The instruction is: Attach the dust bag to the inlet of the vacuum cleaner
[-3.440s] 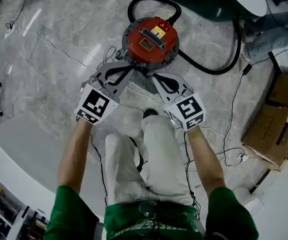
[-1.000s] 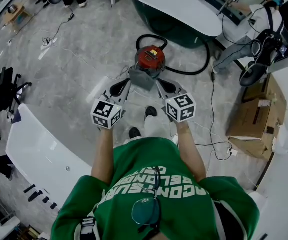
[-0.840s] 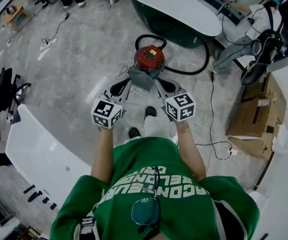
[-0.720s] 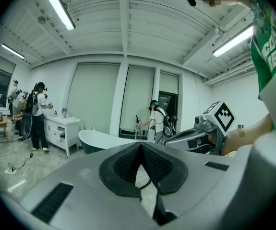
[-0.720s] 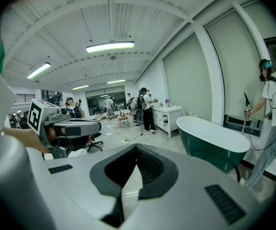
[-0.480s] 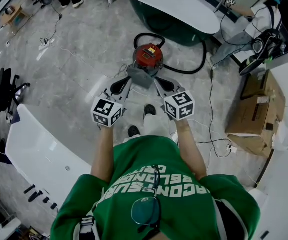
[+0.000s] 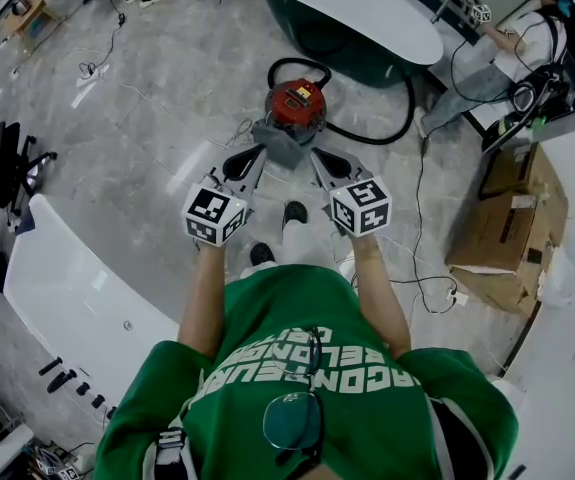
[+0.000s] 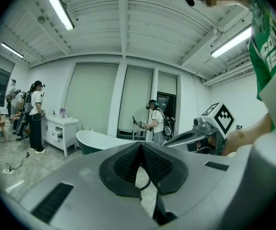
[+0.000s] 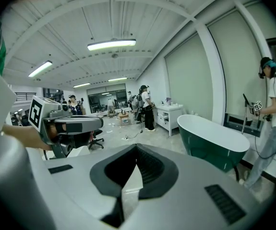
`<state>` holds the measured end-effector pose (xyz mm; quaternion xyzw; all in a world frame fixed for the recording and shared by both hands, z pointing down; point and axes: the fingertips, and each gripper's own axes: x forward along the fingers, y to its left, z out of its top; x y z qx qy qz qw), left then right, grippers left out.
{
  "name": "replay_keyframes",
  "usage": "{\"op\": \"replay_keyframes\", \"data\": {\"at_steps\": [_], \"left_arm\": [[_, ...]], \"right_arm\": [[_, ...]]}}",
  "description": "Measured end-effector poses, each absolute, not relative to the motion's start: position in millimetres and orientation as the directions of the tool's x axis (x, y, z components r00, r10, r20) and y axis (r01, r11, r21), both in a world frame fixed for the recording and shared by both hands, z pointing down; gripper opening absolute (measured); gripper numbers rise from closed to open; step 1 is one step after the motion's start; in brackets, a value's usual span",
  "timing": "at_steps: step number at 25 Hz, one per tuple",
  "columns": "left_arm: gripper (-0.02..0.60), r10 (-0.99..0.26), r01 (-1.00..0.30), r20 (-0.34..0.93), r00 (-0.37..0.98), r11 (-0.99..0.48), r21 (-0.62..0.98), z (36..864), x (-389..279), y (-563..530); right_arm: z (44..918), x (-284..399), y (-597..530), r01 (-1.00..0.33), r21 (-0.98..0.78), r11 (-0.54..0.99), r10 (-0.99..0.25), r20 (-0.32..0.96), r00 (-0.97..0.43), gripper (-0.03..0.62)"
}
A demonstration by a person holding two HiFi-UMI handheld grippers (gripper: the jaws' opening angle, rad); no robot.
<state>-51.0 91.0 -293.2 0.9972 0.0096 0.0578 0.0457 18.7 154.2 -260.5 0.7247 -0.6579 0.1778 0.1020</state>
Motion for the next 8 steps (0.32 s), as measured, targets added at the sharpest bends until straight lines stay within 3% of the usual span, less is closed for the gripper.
{"op": "replay_keyframes", "data": {"at_steps": [8], "left_arm": [[0.003,0.023,0.011,0.117,0.993,-0.995,0.103,-291.4,-46.9,94.3]], "right_arm": [[-261.1,25.1,155.6,-0.991,-0.074,-0.112,-0.915,0.396,0.074,0.008]]}}
